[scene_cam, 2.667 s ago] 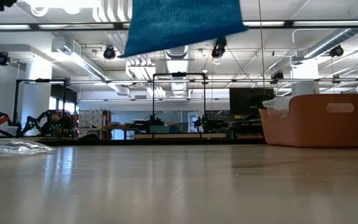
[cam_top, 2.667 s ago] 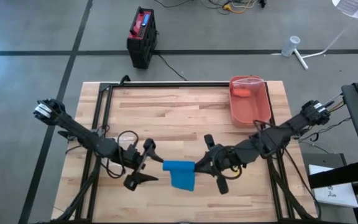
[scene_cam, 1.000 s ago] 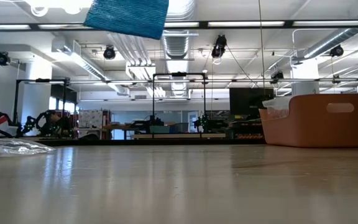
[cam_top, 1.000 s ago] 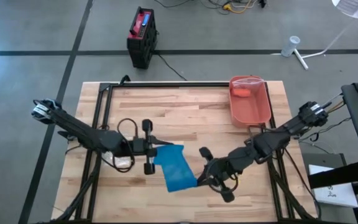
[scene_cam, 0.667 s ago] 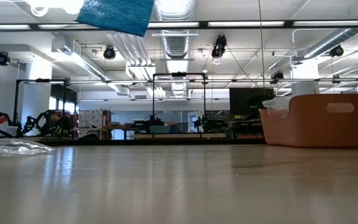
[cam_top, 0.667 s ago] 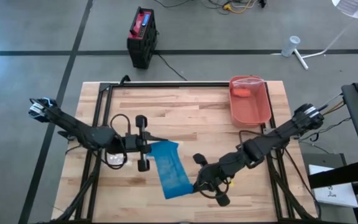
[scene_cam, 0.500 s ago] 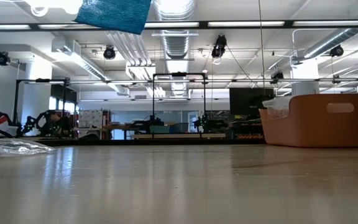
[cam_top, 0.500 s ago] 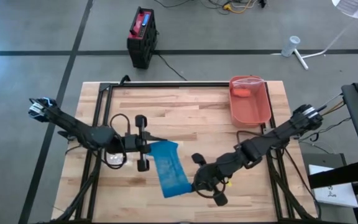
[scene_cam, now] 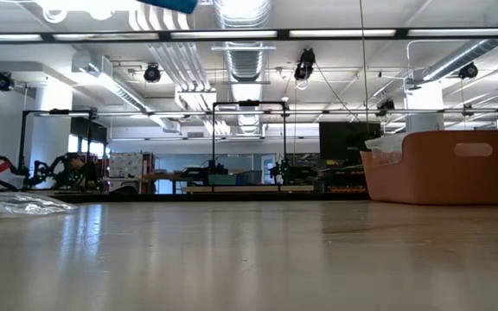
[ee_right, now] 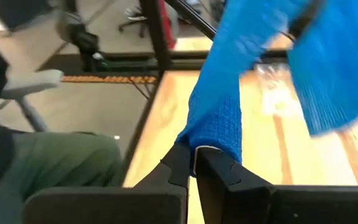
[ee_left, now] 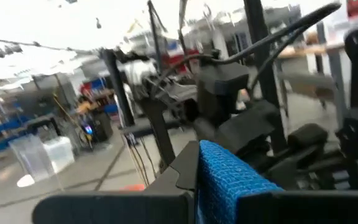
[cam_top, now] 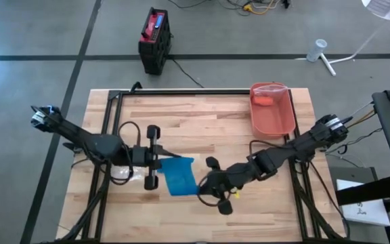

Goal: Roll bandage
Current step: Roll the blue bandage

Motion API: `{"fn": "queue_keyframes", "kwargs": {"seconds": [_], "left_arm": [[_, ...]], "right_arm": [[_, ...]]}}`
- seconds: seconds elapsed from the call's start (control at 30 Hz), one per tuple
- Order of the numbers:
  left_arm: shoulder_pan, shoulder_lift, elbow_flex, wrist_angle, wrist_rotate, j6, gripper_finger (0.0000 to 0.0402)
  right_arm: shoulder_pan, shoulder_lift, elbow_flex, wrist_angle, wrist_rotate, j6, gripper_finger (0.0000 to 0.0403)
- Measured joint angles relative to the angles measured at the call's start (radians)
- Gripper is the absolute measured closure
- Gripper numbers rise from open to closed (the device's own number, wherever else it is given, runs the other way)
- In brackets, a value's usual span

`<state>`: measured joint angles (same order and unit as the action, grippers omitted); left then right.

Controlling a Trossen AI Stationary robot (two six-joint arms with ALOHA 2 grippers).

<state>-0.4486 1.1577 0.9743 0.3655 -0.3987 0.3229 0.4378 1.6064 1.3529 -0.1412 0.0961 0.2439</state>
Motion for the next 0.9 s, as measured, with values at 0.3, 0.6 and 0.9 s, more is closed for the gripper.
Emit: {"fn": "queue_keyframes", "kwargs": {"seconds": [0.3,0.6,0.9], "left_arm": [[-0.121,0.020,0.175,-0.166,-0.024,0.054,0.0401],[-0.149,0.020,0.237,-0.167,-0.035,0.106,0.0401],[-0.219,0.020,0.235,-0.174,-0.010,0.124,0.0401]], "right_arm": [[-0.031,0.004,0.000,-0.062,0.057,0.100,0.0394],[-0.046,0.054,0.002,-0.031,0.041,0.243,0.0394],[-0.075,0.056,0.000,-0.083,0.217,0.334,0.0394]]}}
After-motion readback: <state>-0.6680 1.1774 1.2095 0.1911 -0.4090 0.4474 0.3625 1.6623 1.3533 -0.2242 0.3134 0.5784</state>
